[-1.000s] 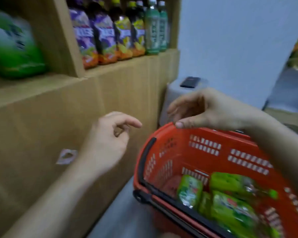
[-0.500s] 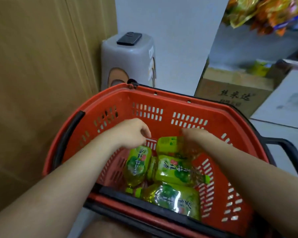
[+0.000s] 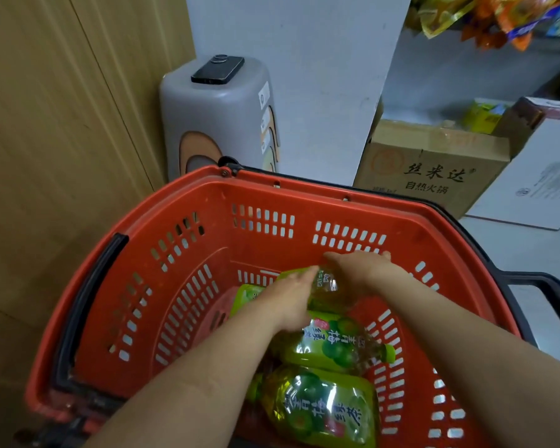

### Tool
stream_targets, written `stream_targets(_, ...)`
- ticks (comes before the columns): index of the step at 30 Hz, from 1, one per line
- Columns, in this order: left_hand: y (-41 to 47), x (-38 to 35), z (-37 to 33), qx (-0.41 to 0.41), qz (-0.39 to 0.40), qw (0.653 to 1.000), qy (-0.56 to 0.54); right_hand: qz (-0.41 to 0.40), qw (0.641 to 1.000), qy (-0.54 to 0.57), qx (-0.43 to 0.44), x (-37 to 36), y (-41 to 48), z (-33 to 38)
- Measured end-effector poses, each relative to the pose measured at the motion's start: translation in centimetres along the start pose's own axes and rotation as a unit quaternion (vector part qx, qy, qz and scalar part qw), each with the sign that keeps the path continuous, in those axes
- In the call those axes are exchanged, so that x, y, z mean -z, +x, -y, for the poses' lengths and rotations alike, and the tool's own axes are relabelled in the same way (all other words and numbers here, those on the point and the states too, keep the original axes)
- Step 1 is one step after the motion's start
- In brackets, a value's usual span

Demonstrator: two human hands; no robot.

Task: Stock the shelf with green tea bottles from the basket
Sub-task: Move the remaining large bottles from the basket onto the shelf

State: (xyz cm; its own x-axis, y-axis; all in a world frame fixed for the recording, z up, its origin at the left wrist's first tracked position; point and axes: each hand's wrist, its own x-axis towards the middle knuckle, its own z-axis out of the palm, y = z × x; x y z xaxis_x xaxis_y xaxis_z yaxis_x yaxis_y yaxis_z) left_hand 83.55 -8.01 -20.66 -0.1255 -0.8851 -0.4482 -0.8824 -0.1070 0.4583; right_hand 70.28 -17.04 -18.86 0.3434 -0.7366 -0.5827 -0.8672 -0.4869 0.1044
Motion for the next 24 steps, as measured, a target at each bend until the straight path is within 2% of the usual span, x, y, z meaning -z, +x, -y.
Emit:
stream_targets(2, 0.0, -0.3, -0.7, -0.010, -0.014, 1.000, 0.001, -0.030, 0.997, 0.048, 0.049, 0.9, -0.4, -0.3)
stream_targets(6, 0.3, 0.5, -0.2, 0.041, -0.084, 0.995, -0.023, -0.182, 0.965, 0.148, 0.120, 2.7, -1.8, 0.8)
stream_targets(10, -0.2, 2.8, 1.1, 0.032, -0.174, 0.969, -0.175, -0.305, 0.919, 0.180, 0.176, 5.0, -4.3, 2.2)
stream_targets(13, -1.4, 4.7, 1.2, -0.014, -0.227, 0.931, -0.284, -0.390, 0.862, 0.281, 0.164, 7.4, -6.4, 1.5)
stream_targets(15, -2.5, 5.9, 1.1, -0.051, -0.250, 0.917, -0.307, -0.408, 0.818, 0.371, 0.163, 8.4, -7.2, 0.9)
stream_targets(17, -3.3, 6.9, 1.3, -0.071, -0.246, 0.920, -0.298, -0.422, 0.784, 0.423, 0.169, 8.7, -7.7, 0.8)
stream_targets(22, -4.0, 7.6, 1.9, -0.065, -0.198, 0.936, -0.284, -0.414, 0.746, 0.488, 0.184, 8.6, -7.6, 1.1)
stream_targets(24, -3.9, 7.2, 1.9, -0.046, -0.200, 0.937, -0.283, -0.368, 0.732, 0.540, 0.192, 8.1, -6.8, 1.0)
